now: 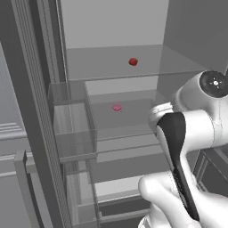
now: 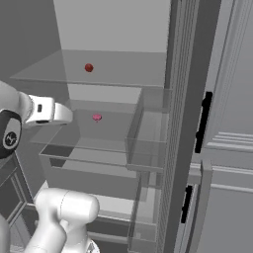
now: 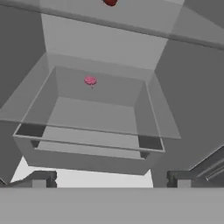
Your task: Take the strawberry from the fridge and place it on top of the pancake, located on the dining counter.
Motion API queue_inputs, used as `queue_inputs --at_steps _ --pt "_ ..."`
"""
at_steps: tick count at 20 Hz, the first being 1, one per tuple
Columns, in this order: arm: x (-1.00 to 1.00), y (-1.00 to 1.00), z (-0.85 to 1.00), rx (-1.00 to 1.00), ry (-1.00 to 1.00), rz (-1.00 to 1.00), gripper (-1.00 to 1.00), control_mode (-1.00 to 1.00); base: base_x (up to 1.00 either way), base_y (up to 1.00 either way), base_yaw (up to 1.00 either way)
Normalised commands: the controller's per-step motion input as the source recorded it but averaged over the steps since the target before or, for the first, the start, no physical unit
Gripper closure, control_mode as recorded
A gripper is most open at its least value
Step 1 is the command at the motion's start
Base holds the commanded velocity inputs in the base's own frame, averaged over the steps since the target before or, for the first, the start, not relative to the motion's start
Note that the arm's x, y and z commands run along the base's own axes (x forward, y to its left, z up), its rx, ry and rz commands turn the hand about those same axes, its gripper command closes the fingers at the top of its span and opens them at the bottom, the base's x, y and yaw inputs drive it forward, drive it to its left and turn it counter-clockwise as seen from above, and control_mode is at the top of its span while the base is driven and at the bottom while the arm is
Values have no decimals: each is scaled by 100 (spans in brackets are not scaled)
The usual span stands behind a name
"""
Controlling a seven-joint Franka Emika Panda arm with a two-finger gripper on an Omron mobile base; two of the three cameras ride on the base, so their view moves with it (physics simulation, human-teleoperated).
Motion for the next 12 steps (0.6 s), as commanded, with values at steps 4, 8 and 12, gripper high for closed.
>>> queue_inputs --at_steps 4,8,12 --pt "0 3 97 13 -15 3 -100 -100 0 0 0" --pt "37 16 45 14 -8 2 -100 -100 0 0 0" --pt "96 5 7 9 -10 0 -100 -100 0 0 0"
